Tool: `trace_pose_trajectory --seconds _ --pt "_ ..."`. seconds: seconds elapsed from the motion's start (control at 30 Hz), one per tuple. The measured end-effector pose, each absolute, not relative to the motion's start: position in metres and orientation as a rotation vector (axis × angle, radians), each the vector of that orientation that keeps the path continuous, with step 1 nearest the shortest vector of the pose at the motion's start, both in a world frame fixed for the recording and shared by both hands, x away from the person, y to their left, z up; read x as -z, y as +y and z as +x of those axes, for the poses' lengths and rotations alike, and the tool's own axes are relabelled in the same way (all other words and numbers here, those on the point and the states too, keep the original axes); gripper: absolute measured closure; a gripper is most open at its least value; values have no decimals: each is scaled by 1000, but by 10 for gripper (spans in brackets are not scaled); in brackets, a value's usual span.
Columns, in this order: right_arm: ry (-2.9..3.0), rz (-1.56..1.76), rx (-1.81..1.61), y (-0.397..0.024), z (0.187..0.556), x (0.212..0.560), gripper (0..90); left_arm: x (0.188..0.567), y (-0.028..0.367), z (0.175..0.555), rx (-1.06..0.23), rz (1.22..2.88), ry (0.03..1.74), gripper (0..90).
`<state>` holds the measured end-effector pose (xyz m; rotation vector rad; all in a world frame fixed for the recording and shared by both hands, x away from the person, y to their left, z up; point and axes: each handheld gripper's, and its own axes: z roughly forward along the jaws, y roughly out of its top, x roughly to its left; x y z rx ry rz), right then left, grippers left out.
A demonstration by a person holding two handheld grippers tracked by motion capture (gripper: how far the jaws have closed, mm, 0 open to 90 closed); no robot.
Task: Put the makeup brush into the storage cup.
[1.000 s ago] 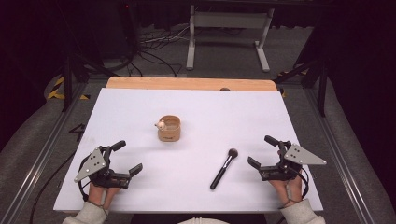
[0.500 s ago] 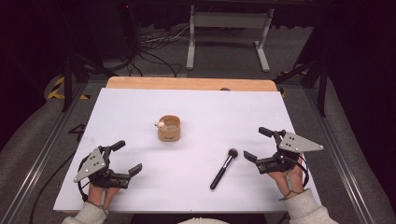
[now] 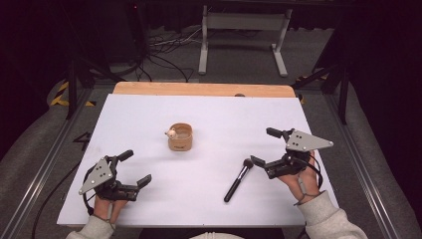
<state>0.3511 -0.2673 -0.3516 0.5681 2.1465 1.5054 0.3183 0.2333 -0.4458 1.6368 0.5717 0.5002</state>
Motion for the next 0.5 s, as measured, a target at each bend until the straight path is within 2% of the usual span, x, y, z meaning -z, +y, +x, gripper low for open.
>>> trace_pose_trajectory --seconds 0.5 --pt "2414 442 -1324 -245 370 338 8 446 233 319 -495 1634 573 2"
